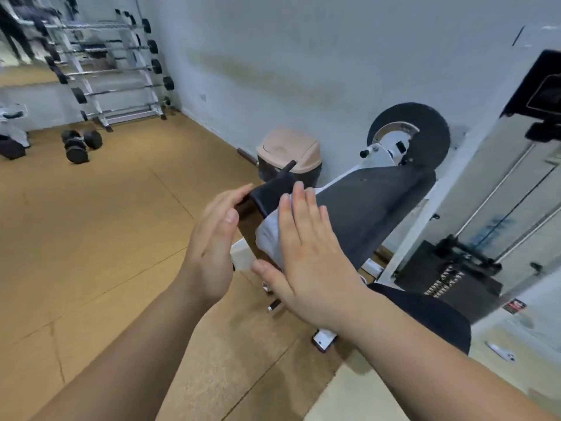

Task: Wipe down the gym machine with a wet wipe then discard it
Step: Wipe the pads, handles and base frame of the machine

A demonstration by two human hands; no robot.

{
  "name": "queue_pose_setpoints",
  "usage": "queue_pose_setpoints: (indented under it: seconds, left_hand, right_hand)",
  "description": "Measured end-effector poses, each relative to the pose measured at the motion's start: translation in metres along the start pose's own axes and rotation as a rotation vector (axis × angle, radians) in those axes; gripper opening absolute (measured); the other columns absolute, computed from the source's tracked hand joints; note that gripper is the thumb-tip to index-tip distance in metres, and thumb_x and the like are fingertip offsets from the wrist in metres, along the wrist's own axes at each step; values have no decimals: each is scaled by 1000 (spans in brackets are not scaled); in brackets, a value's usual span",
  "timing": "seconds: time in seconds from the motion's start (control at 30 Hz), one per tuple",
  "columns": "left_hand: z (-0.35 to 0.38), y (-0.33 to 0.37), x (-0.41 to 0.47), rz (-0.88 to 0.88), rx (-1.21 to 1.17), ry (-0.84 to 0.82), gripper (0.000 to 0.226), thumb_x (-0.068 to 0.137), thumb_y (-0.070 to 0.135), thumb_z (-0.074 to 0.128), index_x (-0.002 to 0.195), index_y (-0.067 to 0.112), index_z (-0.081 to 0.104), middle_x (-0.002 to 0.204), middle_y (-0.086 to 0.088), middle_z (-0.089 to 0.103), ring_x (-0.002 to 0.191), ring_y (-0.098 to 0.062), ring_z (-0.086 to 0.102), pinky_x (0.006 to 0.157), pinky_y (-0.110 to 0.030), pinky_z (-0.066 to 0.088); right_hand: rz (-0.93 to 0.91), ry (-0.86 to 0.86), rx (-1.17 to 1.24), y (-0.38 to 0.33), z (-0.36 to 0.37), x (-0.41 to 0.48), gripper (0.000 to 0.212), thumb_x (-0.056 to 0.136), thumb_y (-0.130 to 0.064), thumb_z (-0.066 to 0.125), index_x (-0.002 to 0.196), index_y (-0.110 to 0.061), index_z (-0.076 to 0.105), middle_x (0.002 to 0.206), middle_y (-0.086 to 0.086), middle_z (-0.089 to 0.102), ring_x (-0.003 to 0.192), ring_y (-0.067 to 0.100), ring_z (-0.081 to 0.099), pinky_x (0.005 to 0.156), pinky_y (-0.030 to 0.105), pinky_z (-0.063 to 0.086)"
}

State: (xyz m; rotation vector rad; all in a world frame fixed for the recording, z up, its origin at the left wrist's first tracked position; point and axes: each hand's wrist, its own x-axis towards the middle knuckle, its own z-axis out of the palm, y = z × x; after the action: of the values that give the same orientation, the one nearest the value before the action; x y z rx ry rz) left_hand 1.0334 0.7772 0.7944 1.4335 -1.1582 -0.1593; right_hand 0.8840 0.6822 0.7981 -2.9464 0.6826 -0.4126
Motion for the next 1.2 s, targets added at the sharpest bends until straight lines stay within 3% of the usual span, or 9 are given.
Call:
queue_pose_setpoints:
  seconds: [0.17, 0.3, 0.4, 0.53, 0.73, 0.93, 1.03, 1.17, 1.2]
  left_hand:
    - [-6, 2, 3, 32, -27, -20, 53, 102, 43, 22, 137, 25, 58, 132, 24, 59, 131, -6, 51, 104, -22, 41]
    - [-8, -3, 2, 46, 50, -59, 58, 103, 48, 20, 141, 23, 56, 132, 20, 57, 131, -11, 50, 106, -32, 42]
    - [-9, -8, 1, 40, 83, -65, 58, 104, 52, 17, 143, 29, 52, 133, 23, 53, 133, -9, 47, 109, -43, 41]
    - [-4, -9, 0, 20, 87, -45, 63, 102, 52, 18, 146, 21, 51, 136, 11, 54, 134, -15, 46, 109, -52, 40]
    - [-6, -8, -1, 19, 41, -33, 64, 102, 52, 16, 145, 20, 52, 137, 10, 55, 135, -17, 47, 110, -54, 39]
    - [1, -4, -3, -13, -16, 31, 61, 103, 55, 16, 142, 28, 54, 138, 16, 55, 137, -17, 47, 110, -56, 40]
    - [2, 2, -5, -49, 11, 39, 65, 101, 61, 15, 143, 28, 54, 139, 19, 53, 137, -8, 46, 114, -48, 40]
    - [6, 11, -11, -66, 186, 43, 72, 98, 65, 19, 151, 26, 46, 149, 20, 45, 138, 14, 34, 115, -14, 25]
    - [9, 14, -12, -71, 249, 54, 71, 98, 63, 21, 153, 25, 44, 151, 20, 42, 140, 14, 30, 115, -12, 21]
  right_hand:
    - [-11, 84, 49, -6, -11, 41, 89, 100, -65, 21, 163, -8, -7, 170, 14, -19, 156, 24, -21, 129, 43, -5]
    - [-38, 86, 9, 0, 5, -3, 86, 103, -63, 23, 163, -9, -9, 169, 12, -23, 156, 22, -24, 128, 42, -6]
    - [13, 77, -12, 5, 30, -65, 87, 104, -64, 25, 163, -9, -8, 171, 12, -18, 158, 27, -14, 129, 45, 0]
    - [75, 57, -14, 8, 46, -102, 90, 103, -68, 25, 163, -8, -4, 172, 12, -13, 159, 30, -9, 125, 43, -2]
    - [46, 73, 45, -3, 15, -25, 96, 99, -73, 18, 162, -7, -11, 168, 13, -24, 155, 23, -26, 128, 45, -6]
    - [2, 140, 83, -8, -8, 41, 86, 101, -59, 25, 163, -5, -2, 171, 14, -13, 158, 23, -16, 129, 41, -5]
    - [-79, 167, 26, 0, 2, 19, 75, 107, -43, 33, 163, -2, 3, 171, 18, -9, 158, 27, -12, 129, 47, 5]
    - [-132, 137, 12, 26, 21, -38, 72, 109, -37, 38, 163, -3, 4, 171, 16, -11, 158, 26, -13, 129, 46, 7]
    - [-128, 130, 16, 33, 24, -47, 72, 110, -39, 38, 163, -4, 3, 171, 14, -12, 158, 24, -13, 129, 44, 5]
